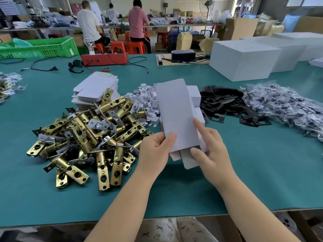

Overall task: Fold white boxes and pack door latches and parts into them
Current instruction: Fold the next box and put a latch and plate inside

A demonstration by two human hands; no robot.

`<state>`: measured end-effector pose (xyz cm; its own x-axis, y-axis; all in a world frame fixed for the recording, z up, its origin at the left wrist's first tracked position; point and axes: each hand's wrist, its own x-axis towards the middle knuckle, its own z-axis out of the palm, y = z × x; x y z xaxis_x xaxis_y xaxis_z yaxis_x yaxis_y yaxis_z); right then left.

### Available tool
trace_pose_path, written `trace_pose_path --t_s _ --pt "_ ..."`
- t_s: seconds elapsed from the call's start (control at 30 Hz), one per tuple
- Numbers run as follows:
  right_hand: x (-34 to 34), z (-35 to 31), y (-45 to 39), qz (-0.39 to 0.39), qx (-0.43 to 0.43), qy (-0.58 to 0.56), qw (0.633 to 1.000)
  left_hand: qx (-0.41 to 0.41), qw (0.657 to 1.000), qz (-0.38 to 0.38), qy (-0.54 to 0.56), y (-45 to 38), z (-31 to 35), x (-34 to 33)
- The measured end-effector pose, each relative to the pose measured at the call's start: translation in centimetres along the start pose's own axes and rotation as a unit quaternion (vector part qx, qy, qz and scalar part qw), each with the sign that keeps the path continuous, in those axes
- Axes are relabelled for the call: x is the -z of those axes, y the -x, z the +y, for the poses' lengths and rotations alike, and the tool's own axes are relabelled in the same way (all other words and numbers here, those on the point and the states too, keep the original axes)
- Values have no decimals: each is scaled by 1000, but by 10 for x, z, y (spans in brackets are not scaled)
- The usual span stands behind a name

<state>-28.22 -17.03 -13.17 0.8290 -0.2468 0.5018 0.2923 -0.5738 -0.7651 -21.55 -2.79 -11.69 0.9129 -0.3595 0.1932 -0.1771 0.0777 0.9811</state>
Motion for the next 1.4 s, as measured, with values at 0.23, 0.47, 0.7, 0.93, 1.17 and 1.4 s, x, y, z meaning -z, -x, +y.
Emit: trace_pose_path --t_s 0.23,0.47,0.7,0.93,1.17,1.4 --pt "11 0 -7 82 -162 -127 975 25 995 -96 -27 1 1 3" --pt "11 0 -8 82 -178 -76 978 82 989 -122 11 2 1 4" --pt "-2 -4 -3 64 -161 -31 984 26 999 4 20 3 6 -3" --pt "2 4 -7 96 -159 8 983 31 998 -42 43 5 9 -5" --pt "2 3 -8 126 -148 12 981 69 993 -48 86 7 11 -9" --pt "2 0 -4 83 -132 -18 988 70 993 19 89 2 0 -6"
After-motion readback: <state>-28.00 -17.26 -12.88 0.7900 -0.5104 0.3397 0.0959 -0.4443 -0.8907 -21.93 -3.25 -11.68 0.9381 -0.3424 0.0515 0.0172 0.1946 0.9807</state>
